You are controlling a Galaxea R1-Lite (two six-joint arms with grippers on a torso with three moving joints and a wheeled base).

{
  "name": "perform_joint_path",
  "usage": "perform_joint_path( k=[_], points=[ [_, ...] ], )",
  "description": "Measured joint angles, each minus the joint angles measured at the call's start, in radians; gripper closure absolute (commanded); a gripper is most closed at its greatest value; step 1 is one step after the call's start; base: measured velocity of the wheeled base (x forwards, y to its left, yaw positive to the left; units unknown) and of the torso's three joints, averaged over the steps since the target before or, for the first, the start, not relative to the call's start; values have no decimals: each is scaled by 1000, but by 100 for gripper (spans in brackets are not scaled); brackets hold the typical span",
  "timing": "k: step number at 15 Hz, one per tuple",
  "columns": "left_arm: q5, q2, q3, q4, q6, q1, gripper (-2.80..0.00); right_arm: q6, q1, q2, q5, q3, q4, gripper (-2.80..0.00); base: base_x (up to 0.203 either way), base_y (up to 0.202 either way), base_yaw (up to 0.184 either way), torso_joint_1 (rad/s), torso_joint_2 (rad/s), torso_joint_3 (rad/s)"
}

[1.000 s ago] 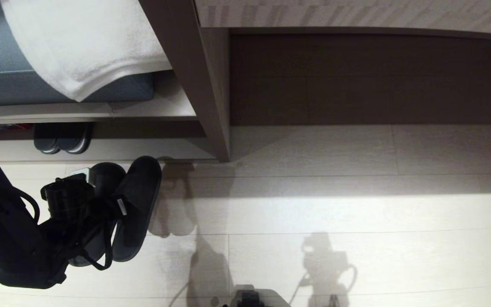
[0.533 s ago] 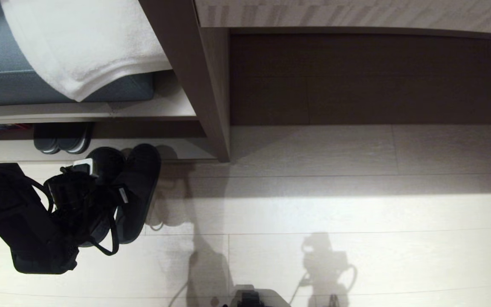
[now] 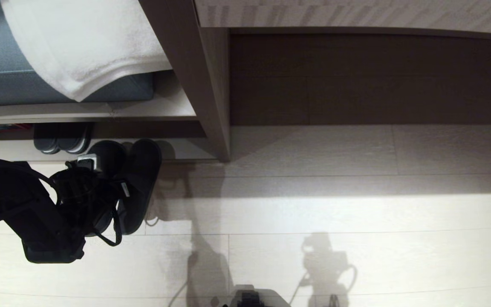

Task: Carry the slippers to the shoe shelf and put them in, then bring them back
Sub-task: Place the slippers into the shoe cabinet

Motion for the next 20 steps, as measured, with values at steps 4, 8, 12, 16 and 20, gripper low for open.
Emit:
perform_joint_path(
  k=[4,8,12,16,20],
  points=[
    [-33,22,-68,-2,31,0,0,0,0,0,0,0,0,0,0,0,0,0,0,0],
    [-34,62,-173,-1,43,0,0,0,0,0,0,0,0,0,0,0,0,0,0,0],
    [-35,99,-250,1,72,-2,0,0,0,0,0,0,0,0,0,0,0,0,0,0],
    [-35,135,-338,24,90,-5,0,0,0,0,1,0,0,0,0,0,0,0,0,0],
    [-33,169,-430,48,100,-5,0,0,0,0,1,0,0,0,0,0,0,0,0,0]
  ],
)
